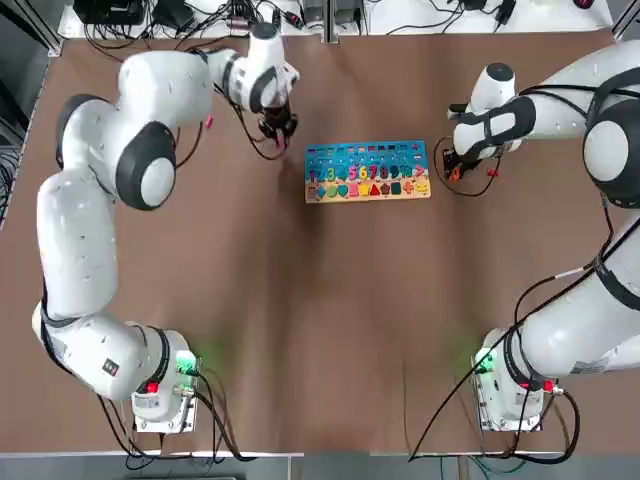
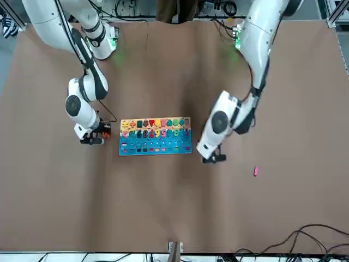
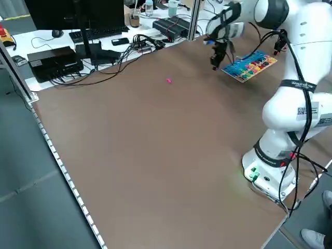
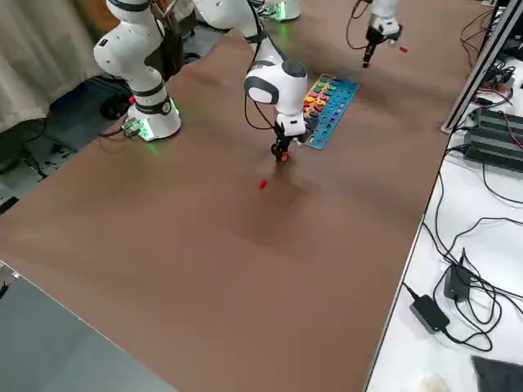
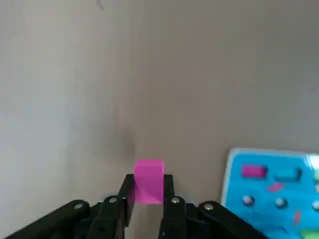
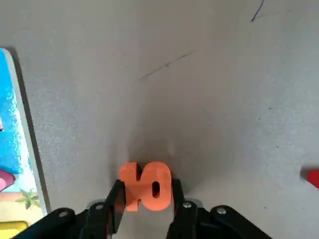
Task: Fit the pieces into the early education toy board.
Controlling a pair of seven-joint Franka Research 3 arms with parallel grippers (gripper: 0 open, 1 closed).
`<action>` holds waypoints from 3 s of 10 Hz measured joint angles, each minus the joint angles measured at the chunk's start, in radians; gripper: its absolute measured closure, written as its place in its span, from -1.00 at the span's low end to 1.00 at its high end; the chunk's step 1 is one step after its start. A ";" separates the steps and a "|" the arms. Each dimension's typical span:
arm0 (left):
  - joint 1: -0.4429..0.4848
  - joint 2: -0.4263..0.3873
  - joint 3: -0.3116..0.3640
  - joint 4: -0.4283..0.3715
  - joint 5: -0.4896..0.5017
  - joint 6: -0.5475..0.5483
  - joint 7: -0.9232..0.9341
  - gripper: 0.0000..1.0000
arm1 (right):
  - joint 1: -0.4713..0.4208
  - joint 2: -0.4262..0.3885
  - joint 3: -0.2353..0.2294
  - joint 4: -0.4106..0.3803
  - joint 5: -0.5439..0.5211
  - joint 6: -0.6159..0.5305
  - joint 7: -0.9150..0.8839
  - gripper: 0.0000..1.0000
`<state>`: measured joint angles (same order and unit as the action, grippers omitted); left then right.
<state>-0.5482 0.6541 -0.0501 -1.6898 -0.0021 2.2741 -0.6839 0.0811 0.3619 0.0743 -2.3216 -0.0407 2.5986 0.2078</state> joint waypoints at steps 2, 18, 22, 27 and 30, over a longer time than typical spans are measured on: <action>-0.089 -0.010 0.000 -0.044 0.000 0.004 -0.093 0.47 | 0.000 -0.004 0.001 0.000 0.000 -0.002 0.000 0.10; -0.221 -0.078 -0.001 -0.213 0.000 0.179 -0.218 0.47 | 0.003 -0.087 0.007 0.050 0.044 -0.179 0.002 0.20; -0.218 -0.059 0.000 -0.208 0.000 0.211 -0.186 0.47 | 0.117 -0.114 0.025 0.086 0.124 -0.197 0.131 0.20; -0.218 -0.055 -0.001 -0.205 0.000 0.215 -0.180 0.47 | 0.255 -0.107 0.028 0.157 0.134 -0.196 0.236 0.20; -0.218 -0.055 -0.002 -0.205 0.000 0.213 -0.180 0.47 | 0.264 -0.035 0.028 0.202 0.134 -0.191 0.236 0.20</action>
<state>-0.7664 0.5988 -0.0520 -1.8951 -0.0021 2.4875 -0.8641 0.3453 0.3272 0.1022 -2.1195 0.0936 2.4079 0.4443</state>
